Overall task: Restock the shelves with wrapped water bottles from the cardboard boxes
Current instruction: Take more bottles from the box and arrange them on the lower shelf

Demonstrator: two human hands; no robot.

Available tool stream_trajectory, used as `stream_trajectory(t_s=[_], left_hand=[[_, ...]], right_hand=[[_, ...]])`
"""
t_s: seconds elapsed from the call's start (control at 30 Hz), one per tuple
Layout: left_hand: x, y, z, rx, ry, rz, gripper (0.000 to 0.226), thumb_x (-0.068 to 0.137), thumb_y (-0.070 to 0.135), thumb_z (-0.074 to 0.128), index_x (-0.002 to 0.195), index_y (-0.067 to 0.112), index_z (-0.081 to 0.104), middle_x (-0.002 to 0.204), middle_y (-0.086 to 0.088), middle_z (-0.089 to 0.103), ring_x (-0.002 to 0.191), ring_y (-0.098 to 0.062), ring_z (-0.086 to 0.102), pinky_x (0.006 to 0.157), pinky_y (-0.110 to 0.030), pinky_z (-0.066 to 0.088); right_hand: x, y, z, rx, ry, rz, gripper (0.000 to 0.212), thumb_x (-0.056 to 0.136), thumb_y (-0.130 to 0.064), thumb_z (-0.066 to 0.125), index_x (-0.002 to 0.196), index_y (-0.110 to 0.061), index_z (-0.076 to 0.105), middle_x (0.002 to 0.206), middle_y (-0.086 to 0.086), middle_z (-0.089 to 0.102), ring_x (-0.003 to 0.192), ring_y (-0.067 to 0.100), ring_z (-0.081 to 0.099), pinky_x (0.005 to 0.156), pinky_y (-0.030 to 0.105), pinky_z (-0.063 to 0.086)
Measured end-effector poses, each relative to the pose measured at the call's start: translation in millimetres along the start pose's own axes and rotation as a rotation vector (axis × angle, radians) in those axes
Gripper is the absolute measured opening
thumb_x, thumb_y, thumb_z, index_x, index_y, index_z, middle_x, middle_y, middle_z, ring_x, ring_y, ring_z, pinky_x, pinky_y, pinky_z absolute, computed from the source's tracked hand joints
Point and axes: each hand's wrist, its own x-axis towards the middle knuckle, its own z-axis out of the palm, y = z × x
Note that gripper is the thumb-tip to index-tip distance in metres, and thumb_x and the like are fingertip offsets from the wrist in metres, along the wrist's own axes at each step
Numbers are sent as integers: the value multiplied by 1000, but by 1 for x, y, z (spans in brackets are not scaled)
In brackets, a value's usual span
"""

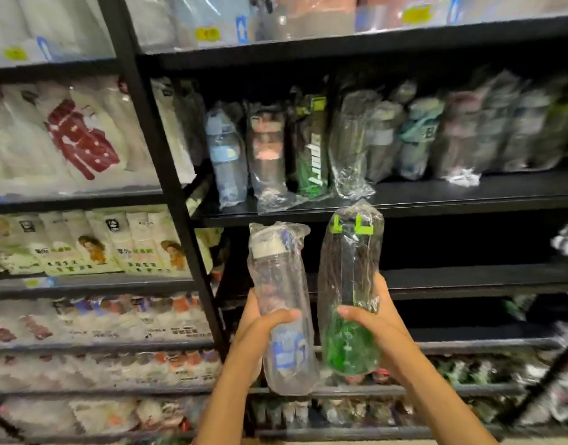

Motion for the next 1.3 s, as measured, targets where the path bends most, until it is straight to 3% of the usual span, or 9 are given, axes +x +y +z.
stream_trajectory(t_s=[0.17,0.37,0.5,0.67,0.8,0.93,1.03,1.17,1.3], left_hand=[[4,2,97,4,-53,34,67,62,14,84,123,14,58,95,3,76,89,-15,74,68,-24,57],[14,9,196,13,-45,83,67,61,19,85,123,19,58,111,-9,74,98,-20,74,80,-33,60],[32,25,237,51,-27,142,68,63,22,86,125,22,57,114,-8,74,99,-17,74,83,-35,58],[71,62,273,78,15,230,75,63,27,89,129,27,55,117,-1,73,107,-18,72,89,-35,57],[112,97,297,109,33,338,79,68,27,91,136,33,51,125,6,69,113,-12,69,99,-38,55],[162,127,315,135,96,416,84,78,24,90,145,22,41,137,4,59,119,-14,62,104,-39,51],[199,139,323,151,123,433,75,80,21,89,137,22,41,125,10,58,109,-5,61,100,-36,50],[247,138,328,219,131,459,87,79,24,89,146,19,33,141,2,53,123,-18,57,103,-38,48],[274,130,331,256,162,449,91,82,23,88,150,17,28,141,6,46,122,-17,51,107,-36,44]], right_hand=[[-22,-10,-104,-31,70,17,113,58,-52,96,151,-56,32,143,-17,59,123,7,65,106,43,52],[-23,-17,-201,-38,80,2,104,62,-43,93,150,-50,37,134,-16,67,116,8,69,96,38,56],[-11,-19,-239,-31,93,-33,102,62,-44,93,148,-53,39,136,-19,65,120,9,67,99,41,54],[14,-32,-268,37,90,-87,93,70,-22,94,143,-48,43,121,-22,71,110,7,71,79,25,60],[43,-43,-286,80,110,-114,79,78,-10,82,137,-46,45,111,-27,72,102,1,72,73,17,58],[72,-51,-296,74,114,-142,86,70,-15,92,139,-43,47,117,-20,72,108,9,72,78,22,60],[92,-51,-305,78,122,-151,85,67,-24,86,140,-42,47,119,-16,72,110,12,72,81,29,60],[112,-49,-313,58,125,-168,95,60,-30,92,143,-40,47,126,-10,71,115,18,71,94,43,57],[128,-45,-315,59,122,-156,100,55,-36,93,143,-42,47,126,-12,70,115,16,71,93,42,57]])
